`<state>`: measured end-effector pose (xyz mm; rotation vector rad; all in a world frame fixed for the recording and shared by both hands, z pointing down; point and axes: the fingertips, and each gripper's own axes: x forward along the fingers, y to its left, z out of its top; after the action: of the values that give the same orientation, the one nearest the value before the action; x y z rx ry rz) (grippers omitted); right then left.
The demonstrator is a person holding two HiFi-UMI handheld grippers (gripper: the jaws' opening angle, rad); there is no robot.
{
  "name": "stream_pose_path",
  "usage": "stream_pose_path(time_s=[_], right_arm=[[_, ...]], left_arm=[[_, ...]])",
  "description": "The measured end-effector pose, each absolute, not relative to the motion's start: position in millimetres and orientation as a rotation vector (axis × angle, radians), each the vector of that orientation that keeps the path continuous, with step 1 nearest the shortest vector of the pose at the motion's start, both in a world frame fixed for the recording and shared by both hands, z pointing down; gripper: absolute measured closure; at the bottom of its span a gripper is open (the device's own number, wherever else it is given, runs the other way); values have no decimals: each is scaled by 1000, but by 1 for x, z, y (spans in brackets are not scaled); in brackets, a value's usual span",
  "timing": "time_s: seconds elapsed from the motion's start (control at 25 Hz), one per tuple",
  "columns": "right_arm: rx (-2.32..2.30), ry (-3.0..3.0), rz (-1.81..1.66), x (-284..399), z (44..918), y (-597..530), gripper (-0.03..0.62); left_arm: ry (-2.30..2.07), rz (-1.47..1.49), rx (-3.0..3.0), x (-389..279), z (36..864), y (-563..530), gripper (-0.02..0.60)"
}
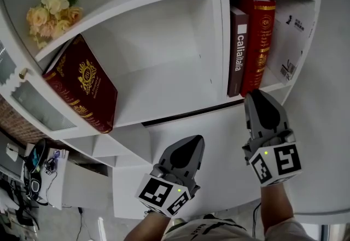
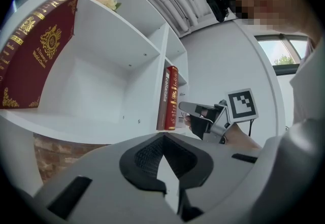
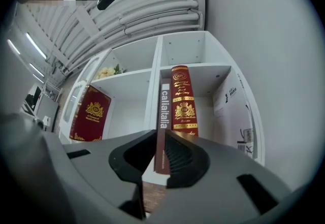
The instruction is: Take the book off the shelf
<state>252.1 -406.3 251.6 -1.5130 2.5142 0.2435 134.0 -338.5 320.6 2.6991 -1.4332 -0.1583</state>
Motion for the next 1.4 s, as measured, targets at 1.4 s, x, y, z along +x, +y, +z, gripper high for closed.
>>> stream_pose_path(time_s=[1.4], right_arm=[[-1339, 2731, 53, 52, 313, -249, 577]], left_arm=[[-1345, -236, 2726, 0, 310, -228, 571]])
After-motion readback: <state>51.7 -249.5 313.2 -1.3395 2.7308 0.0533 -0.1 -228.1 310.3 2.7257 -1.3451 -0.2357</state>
